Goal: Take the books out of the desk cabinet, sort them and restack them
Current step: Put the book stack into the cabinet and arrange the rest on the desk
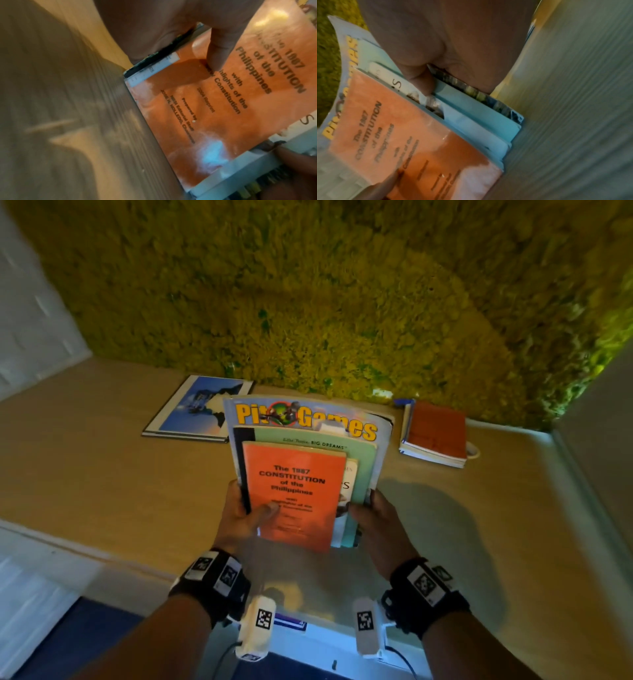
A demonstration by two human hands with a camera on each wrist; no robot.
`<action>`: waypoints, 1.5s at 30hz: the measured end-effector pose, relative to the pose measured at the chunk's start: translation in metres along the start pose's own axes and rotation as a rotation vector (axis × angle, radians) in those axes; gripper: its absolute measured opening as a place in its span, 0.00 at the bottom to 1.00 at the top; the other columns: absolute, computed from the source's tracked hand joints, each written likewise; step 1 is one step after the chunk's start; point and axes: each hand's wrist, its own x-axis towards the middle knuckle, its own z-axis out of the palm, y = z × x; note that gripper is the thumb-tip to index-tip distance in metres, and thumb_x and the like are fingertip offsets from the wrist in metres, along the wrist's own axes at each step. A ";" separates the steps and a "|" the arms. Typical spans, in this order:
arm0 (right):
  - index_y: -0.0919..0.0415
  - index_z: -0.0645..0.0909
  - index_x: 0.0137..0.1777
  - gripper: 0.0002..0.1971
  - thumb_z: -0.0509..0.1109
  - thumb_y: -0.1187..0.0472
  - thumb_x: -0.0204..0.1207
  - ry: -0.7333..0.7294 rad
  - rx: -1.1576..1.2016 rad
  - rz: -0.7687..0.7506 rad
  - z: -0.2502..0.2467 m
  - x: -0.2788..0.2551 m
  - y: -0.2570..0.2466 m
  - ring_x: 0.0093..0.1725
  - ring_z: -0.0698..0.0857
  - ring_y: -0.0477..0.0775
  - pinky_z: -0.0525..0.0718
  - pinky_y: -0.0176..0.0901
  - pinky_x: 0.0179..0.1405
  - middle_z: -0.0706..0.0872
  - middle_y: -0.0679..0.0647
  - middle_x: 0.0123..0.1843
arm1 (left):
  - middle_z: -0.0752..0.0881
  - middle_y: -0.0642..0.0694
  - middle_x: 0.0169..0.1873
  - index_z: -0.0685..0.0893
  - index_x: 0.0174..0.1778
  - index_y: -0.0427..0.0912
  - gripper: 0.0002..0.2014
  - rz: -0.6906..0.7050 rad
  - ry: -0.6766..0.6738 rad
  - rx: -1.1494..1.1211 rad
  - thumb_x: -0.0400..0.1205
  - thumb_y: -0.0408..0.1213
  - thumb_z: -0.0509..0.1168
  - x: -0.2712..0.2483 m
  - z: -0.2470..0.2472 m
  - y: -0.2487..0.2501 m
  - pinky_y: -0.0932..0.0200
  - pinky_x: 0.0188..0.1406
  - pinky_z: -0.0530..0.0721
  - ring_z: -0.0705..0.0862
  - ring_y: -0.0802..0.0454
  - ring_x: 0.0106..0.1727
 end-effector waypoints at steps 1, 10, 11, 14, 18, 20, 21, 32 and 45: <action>0.58 0.83 0.69 0.17 0.61 0.71 0.86 0.005 -0.011 0.005 -0.002 -0.001 0.002 0.52 0.92 0.52 0.91 0.43 0.44 0.94 0.54 0.56 | 0.85 0.26 0.59 0.72 0.68 0.27 0.35 -0.005 0.008 -0.031 0.68 0.34 0.77 -0.003 0.001 0.000 0.39 0.54 0.90 0.87 0.31 0.60; 0.57 0.88 0.59 0.11 0.75 0.69 0.80 0.036 -0.022 -0.024 0.006 -0.005 0.009 0.45 0.93 0.47 0.87 0.39 0.39 0.96 0.50 0.49 | 0.91 0.50 0.46 0.79 0.61 0.49 0.23 -0.054 0.016 -0.153 0.76 0.20 0.67 -0.009 -0.001 -0.019 0.41 0.45 0.90 0.90 0.49 0.47; 0.56 0.88 0.57 0.10 0.75 0.70 0.80 0.053 -0.019 -0.025 0.009 -0.004 0.009 0.44 0.93 0.45 0.86 0.39 0.39 0.96 0.49 0.48 | 0.92 0.50 0.45 0.79 0.61 0.49 0.23 -0.061 0.024 -0.150 0.77 0.18 0.65 -0.010 -0.001 -0.018 0.43 0.44 0.91 0.91 0.50 0.47; 0.56 0.84 0.67 0.17 0.77 0.64 0.79 0.072 0.019 -0.066 0.015 -0.003 0.013 0.55 0.93 0.54 0.90 0.53 0.51 0.94 0.54 0.57 | 0.92 0.48 0.47 0.78 0.64 0.46 0.24 -0.076 0.013 -0.137 0.76 0.18 0.67 -0.014 0.006 -0.009 0.46 0.42 0.90 0.91 0.51 0.47; 0.49 0.75 0.77 0.32 0.80 0.57 0.72 0.053 0.004 -0.078 0.034 -0.007 0.020 0.63 0.91 0.60 0.90 0.64 0.61 0.91 0.56 0.65 | 0.89 0.43 0.51 0.73 0.66 0.39 0.20 -0.075 0.037 -0.061 0.79 0.21 0.68 -0.015 0.009 -0.002 0.36 0.44 0.91 0.91 0.48 0.47; 0.42 0.80 0.69 0.26 0.79 0.53 0.70 0.123 -0.097 -0.108 0.034 -0.011 0.021 0.58 0.93 0.56 0.90 0.67 0.59 0.93 0.51 0.59 | 0.92 0.42 0.51 0.76 0.63 0.39 0.19 -0.042 0.017 0.001 0.77 0.25 0.71 -0.021 0.007 0.004 0.35 0.42 0.91 0.92 0.44 0.49; 0.41 0.82 0.64 0.22 0.78 0.53 0.69 0.180 -0.115 -0.113 0.031 -0.016 0.020 0.55 0.93 0.54 0.90 0.67 0.59 0.94 0.49 0.56 | 0.92 0.44 0.49 0.77 0.60 0.41 0.18 -0.041 0.012 0.009 0.78 0.24 0.71 -0.027 0.004 0.008 0.41 0.38 0.92 0.93 0.45 0.48; 0.56 0.78 0.59 0.15 0.78 0.55 0.78 0.312 -0.124 -0.026 0.063 -0.173 0.038 0.41 0.92 0.65 0.92 0.68 0.41 0.93 0.58 0.45 | 0.90 0.49 0.55 0.79 0.68 0.53 0.30 -0.096 -0.091 0.302 0.68 0.51 0.73 -0.154 -0.058 -0.010 0.40 0.61 0.85 0.89 0.45 0.57; 0.42 0.80 0.61 0.28 0.84 0.36 0.63 0.350 -0.063 0.436 0.105 -0.349 0.235 0.53 0.95 0.55 0.92 0.68 0.55 0.94 0.50 0.56 | 0.90 0.49 0.54 0.79 0.60 0.56 0.27 -0.490 -0.191 0.652 0.67 0.59 0.73 -0.323 -0.140 -0.183 0.42 0.60 0.85 0.89 0.43 0.55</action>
